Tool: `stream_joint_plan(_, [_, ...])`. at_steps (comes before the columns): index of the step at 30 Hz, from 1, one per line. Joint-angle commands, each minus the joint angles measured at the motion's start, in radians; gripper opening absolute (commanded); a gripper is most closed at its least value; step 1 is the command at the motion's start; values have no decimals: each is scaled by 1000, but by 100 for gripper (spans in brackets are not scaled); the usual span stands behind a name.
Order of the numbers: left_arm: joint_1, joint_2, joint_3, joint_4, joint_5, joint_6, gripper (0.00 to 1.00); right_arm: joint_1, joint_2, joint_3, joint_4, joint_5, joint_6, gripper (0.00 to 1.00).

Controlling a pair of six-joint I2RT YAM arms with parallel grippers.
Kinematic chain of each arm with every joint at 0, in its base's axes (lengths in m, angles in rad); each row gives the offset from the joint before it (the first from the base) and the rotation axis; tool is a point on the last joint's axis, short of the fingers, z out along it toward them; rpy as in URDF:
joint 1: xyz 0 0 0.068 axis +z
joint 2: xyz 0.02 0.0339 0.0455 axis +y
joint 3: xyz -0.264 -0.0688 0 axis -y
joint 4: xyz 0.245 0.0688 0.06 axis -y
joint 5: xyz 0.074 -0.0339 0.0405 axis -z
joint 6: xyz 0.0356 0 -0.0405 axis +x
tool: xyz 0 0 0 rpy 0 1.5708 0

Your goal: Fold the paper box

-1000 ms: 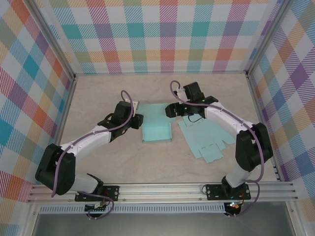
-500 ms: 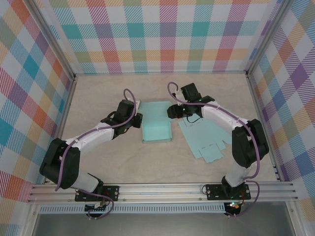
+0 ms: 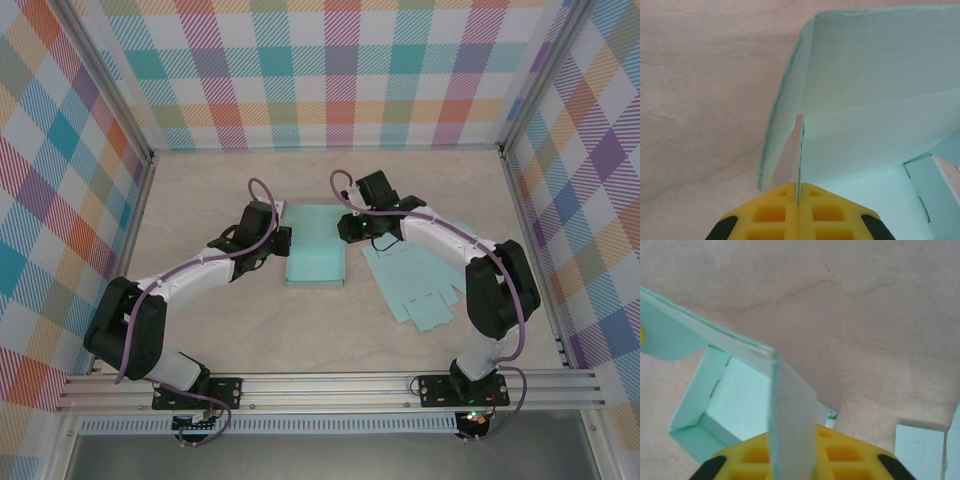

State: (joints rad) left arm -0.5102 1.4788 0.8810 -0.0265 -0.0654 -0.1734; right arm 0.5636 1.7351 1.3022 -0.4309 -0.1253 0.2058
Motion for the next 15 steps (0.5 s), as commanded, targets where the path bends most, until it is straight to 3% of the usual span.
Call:
stream_joint_plan(1, [-38,18,17,58,-24,-77,0,29,20,42,7,53,24,13])
stream_joint_plan(9, [-94,63,57,129,-192,-209,0,47,76,120,27,247,139,15])
stream_joint_plan(15, [-108,119,118,184,-252,-250,0,61,103,151,117,304,144,16])
